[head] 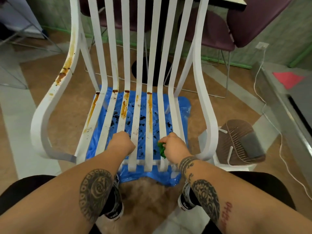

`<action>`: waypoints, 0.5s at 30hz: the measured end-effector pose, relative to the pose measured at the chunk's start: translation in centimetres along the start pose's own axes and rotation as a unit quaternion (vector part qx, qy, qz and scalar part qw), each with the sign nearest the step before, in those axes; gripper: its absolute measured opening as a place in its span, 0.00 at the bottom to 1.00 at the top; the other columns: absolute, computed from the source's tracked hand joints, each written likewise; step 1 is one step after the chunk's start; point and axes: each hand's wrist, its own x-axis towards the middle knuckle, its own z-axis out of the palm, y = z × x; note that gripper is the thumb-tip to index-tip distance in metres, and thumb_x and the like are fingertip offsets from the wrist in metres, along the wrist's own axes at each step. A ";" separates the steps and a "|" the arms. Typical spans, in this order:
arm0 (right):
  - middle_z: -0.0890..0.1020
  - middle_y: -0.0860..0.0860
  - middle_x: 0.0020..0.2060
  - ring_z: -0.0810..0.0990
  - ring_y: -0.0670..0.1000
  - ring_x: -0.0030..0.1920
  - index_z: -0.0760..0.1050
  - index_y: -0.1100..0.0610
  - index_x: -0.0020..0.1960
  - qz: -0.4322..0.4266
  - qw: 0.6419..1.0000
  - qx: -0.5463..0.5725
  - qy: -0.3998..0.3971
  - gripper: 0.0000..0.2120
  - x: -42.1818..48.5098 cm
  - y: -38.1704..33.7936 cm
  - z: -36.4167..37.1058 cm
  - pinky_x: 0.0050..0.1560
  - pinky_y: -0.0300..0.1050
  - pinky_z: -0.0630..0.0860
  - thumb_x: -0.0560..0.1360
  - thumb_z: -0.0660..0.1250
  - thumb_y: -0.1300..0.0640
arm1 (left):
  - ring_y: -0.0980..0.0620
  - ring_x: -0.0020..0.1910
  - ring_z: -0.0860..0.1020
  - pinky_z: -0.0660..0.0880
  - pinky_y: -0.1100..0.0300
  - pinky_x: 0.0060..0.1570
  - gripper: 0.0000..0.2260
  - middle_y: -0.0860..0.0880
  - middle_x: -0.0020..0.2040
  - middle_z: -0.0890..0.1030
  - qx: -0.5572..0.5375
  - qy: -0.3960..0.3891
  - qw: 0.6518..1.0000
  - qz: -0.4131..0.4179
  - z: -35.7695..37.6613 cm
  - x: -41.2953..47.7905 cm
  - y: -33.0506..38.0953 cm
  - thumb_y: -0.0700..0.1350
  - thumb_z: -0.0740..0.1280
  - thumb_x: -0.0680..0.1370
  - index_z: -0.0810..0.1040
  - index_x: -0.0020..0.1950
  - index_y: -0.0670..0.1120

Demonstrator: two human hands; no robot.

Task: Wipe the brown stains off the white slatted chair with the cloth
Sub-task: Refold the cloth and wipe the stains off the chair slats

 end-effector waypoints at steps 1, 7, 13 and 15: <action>0.71 0.56 0.61 0.77 0.59 0.59 0.78 0.53 0.66 -0.009 1.000 -0.001 0.001 0.21 -0.5 0.2 0.4 0.63 0.50 0.76 0.78 0.62 0.69 | 0.52 0.24 0.68 0.64 0.62 0.18 0.06 0.49 0.29 0.68 0.000 -0.003 1.000 0.008 0.3 -0.2 0.0 0.43 0.69 0.78 0.79 0.41 0.46; 0.72 0.54 0.59 0.76 0.57 0.61 0.77 0.55 0.69 -0.039 0.999 0.020 0.007 0.26 -3.2 1.0 2.0 0.67 0.48 0.73 0.74 0.65 0.72 | 0.51 0.23 0.67 0.64 0.61 0.19 0.16 0.49 0.28 0.67 0.020 -0.006 1.000 -0.003 0.6 -0.5 0.0 0.43 0.70 0.76 0.69 0.31 0.46; 0.73 0.55 0.57 0.78 0.58 0.58 0.80 0.52 0.66 -0.041 0.999 0.018 -0.015 0.24 -5.8 1.3 3.5 0.62 0.50 0.75 0.74 0.66 0.70 | 0.52 0.24 0.67 0.64 0.61 0.19 0.11 0.48 0.30 0.69 0.033 -0.002 0.999 -0.005 -0.2 -1.6 0.6 0.39 0.65 0.78 0.71 0.35 0.44; 0.74 0.55 0.58 0.78 0.59 0.58 0.80 0.52 0.64 -0.023 0.999 0.012 -0.046 0.21 -6.6 1.1 3.7 0.62 0.50 0.76 0.75 0.65 0.68 | 0.52 0.25 0.65 0.64 0.61 0.21 0.13 0.48 0.30 0.69 0.036 0.012 0.999 0.003 -0.9 -2.3 1.0 0.39 0.63 0.79 0.69 0.35 0.44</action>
